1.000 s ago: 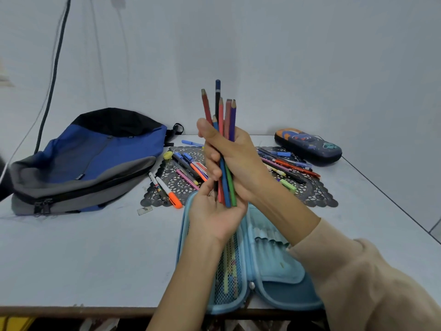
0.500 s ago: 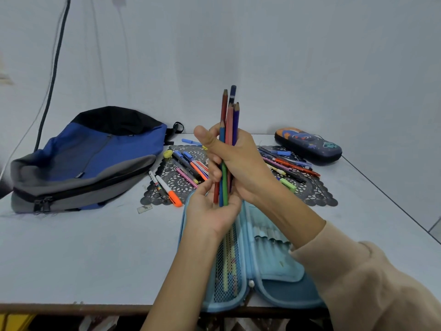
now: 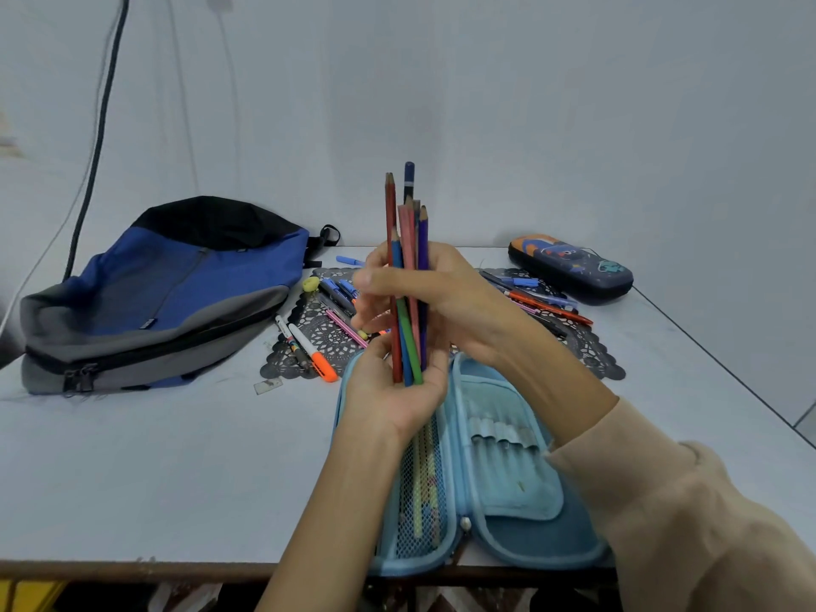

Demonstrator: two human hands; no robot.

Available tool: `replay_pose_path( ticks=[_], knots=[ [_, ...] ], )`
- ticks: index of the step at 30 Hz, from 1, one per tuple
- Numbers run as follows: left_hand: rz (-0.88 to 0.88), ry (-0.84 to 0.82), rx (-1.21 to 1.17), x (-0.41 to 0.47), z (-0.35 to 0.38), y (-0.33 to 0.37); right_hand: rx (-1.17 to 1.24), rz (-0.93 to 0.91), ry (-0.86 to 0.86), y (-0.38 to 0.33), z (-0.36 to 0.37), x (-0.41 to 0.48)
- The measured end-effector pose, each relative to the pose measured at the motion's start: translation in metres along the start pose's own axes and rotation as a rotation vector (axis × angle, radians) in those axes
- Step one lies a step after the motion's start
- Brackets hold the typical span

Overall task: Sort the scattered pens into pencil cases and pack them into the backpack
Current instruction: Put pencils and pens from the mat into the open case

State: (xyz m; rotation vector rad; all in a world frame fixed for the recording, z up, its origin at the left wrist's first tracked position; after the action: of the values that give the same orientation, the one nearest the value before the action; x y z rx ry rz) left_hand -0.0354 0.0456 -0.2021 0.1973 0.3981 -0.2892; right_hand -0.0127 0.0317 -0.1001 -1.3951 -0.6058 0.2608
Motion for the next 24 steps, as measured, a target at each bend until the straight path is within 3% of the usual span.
replay_pose_path(
  ticks=[4,8,16,24],
  knots=[
    [0.0,-0.044,0.002,0.0,0.002,0.0,-0.105,-0.01,-0.063,0.005,0.0,0.001],
    [0.016,-0.043,-0.03,0.003,0.001,0.002,-0.006,-0.007,-0.066,0.01,0.007,0.0],
    [-0.002,-0.116,-0.065,0.004,0.004,0.003,-0.034,-0.112,0.093,0.0,0.001,-0.003],
    [-0.026,-0.105,-0.051,0.006,0.005,0.004,-0.017,-0.059,0.019,0.007,0.006,-0.002]
  ],
)
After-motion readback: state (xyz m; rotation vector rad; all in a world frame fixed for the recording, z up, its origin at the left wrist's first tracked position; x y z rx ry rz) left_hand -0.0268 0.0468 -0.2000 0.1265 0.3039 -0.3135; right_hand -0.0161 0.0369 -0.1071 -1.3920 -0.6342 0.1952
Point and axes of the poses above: each hand's wrist, its own x-axis towards the middle knuckle, its own z-axis out of the palm, y = z × x, the point moved 9 cm from there along x, towards the middle knuckle, and after that the axes turned 2 degrees about x, right-handed, at the moved point
